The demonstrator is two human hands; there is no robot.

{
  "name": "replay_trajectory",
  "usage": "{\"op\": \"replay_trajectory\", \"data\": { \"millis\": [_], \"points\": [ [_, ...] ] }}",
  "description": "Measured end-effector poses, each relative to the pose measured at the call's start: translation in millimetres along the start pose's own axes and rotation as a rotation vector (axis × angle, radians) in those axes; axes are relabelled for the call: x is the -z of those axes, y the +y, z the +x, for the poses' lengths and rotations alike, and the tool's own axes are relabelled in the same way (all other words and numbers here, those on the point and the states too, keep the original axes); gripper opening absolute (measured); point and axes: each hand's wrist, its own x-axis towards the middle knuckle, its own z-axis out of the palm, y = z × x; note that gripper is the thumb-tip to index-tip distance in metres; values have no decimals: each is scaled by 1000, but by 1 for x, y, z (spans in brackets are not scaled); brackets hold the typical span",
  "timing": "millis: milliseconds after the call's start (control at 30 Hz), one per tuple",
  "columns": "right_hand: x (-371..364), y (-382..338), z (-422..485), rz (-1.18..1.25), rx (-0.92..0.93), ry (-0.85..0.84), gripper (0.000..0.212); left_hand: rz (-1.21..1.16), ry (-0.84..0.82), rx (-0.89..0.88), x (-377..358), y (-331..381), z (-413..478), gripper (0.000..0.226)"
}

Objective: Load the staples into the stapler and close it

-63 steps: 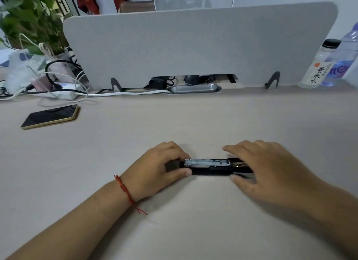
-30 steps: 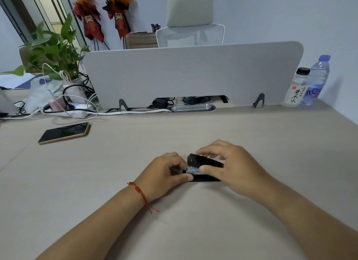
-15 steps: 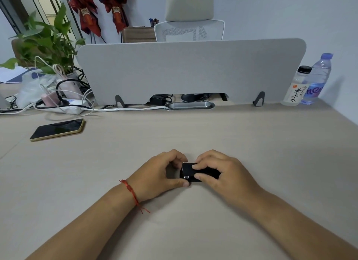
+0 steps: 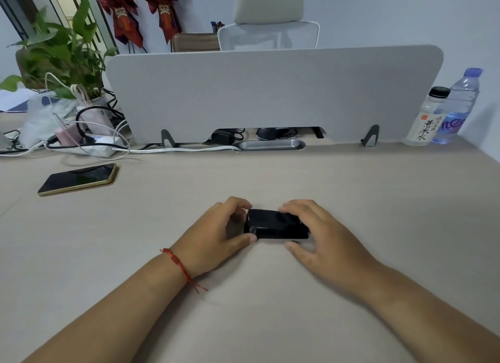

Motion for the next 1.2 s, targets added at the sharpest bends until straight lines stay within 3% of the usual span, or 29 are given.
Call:
{"op": "replay_trajectory", "data": {
  "millis": [267, 567, 1200],
  "points": [
    [-2, 5, 6, -13, -76, 34, 50, 36, 27, -49, -2, 1, 6, 42],
    [-6, 6, 5, -48, -132, 43, 60, 67, 70, -29, -7, -2, 8, 39],
    [-3, -6, 7, -1, -121, 35, 55, 93, 88, -23, -3, 6, 2, 43]
  ]
}}
